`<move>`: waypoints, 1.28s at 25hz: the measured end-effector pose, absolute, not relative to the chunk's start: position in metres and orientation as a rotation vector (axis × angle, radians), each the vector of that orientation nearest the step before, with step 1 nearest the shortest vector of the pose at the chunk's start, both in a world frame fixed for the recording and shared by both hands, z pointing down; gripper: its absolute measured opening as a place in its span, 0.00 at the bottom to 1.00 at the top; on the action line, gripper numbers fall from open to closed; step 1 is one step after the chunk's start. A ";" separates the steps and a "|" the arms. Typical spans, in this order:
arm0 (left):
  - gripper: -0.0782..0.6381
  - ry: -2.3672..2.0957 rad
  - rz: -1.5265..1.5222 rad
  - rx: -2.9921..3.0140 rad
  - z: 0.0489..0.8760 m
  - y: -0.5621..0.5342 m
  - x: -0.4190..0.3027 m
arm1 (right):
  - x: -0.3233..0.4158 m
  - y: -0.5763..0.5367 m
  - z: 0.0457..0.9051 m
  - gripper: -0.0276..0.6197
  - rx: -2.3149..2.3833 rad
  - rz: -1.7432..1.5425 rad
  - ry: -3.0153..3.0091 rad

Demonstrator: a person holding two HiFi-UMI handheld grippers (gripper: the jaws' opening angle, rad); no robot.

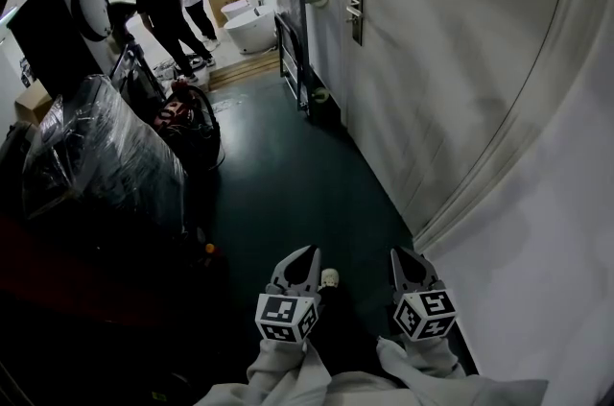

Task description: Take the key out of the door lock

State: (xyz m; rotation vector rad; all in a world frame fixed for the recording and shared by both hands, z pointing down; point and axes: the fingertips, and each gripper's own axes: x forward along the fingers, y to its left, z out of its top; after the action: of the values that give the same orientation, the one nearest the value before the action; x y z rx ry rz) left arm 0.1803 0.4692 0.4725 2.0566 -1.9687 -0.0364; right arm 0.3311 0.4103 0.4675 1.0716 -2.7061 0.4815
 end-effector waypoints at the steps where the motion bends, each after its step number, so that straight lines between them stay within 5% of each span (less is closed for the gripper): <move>1: 0.13 -1.967 -0.034 2.056 0.474 0.465 0.180 | 0.330 0.407 0.469 0.12 1.072 0.484 -2.708; 32: 0.13 -1.940 -0.017 2.130 0.453 0.224 0.044 | 0.196 0.179 0.449 0.12 1.105 0.459 -2.718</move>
State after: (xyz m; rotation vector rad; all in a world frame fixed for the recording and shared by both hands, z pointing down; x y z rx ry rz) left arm 0.0443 0.2235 0.4534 2.1303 -1.9402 -0.0167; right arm 0.1957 0.1788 0.4490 1.1051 -2.7178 0.4585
